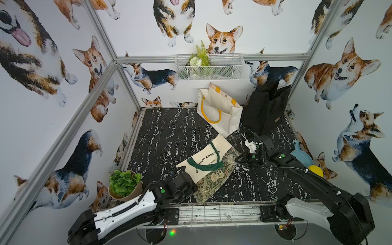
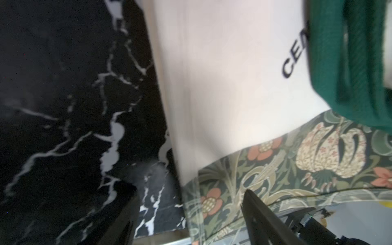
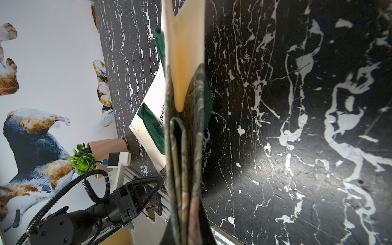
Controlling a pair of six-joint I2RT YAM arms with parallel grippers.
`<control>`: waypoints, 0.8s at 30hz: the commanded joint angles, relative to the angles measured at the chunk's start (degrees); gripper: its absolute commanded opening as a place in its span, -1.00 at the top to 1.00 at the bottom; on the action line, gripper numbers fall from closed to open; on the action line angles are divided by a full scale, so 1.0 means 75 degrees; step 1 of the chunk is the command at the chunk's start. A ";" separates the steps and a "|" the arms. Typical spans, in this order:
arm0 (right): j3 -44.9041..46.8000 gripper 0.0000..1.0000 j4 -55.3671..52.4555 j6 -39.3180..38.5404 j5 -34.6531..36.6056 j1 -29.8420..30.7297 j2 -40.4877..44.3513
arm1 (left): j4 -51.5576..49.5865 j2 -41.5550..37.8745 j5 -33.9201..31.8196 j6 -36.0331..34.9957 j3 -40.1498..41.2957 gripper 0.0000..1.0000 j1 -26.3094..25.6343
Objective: Put away the canvas bag
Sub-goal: Place the canvas bag at the center of the board.
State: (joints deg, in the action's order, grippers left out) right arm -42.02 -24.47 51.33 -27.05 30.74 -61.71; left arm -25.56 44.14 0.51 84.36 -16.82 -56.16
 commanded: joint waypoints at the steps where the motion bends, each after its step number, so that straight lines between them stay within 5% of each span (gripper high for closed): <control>1: 0.0009 1.00 -0.0038 -0.0024 -0.0020 -0.0008 0.0026 | -0.0005 0.0103 -0.0474 0.0388 0.0333 -0.59 0.0018; 13: 0.0450 1.00 0.0182 0.0022 -0.0461 0.0003 -0.0260 | 0.0818 0.0898 -0.0721 0.0283 0.0103 -0.38 0.0022; 17: 0.0638 1.00 0.0342 0.0105 -0.0624 0.0020 -0.0279 | 0.0885 0.0912 -0.0841 0.0143 0.0005 -0.06 0.0031; 24: 0.0739 1.00 0.0380 0.0117 -0.0667 0.0053 -0.0279 | 0.1151 0.0831 -0.0772 0.0056 0.0193 0.80 0.0053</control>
State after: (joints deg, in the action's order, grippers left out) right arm -36.84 -18.98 51.51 -26.96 30.70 -63.59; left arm -18.35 50.57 -4.27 85.43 -15.88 -55.92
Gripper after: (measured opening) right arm 0.083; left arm 0.168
